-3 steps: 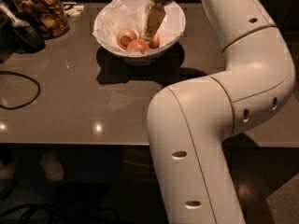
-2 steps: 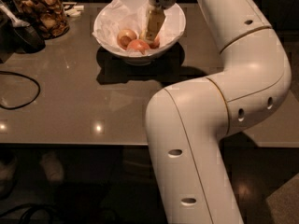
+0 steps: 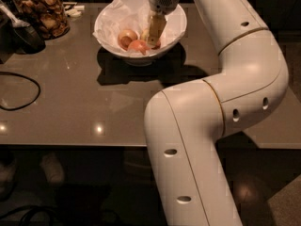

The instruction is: Pick apple from white bowl

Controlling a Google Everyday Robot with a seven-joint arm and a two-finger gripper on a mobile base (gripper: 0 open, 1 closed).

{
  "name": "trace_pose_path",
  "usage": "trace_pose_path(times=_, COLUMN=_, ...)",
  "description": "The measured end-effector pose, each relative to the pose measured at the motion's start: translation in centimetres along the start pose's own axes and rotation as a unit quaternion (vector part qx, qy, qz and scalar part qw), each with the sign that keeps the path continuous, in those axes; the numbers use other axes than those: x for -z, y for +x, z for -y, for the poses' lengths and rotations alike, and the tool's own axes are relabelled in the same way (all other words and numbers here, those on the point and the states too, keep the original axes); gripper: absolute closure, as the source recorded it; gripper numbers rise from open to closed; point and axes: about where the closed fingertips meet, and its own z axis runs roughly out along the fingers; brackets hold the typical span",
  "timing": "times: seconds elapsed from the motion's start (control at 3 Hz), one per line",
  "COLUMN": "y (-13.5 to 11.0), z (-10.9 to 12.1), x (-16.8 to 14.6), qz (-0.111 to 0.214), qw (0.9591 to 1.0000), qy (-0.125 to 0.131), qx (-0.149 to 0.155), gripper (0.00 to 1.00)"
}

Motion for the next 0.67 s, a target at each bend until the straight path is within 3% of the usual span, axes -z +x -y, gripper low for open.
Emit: trace_pose_path(times=0.67, y=-0.92, z=-0.07, x=-1.30, qz=-0.008, qw=0.9998, qy=-0.010, qx=0.012, gripper=0.35)
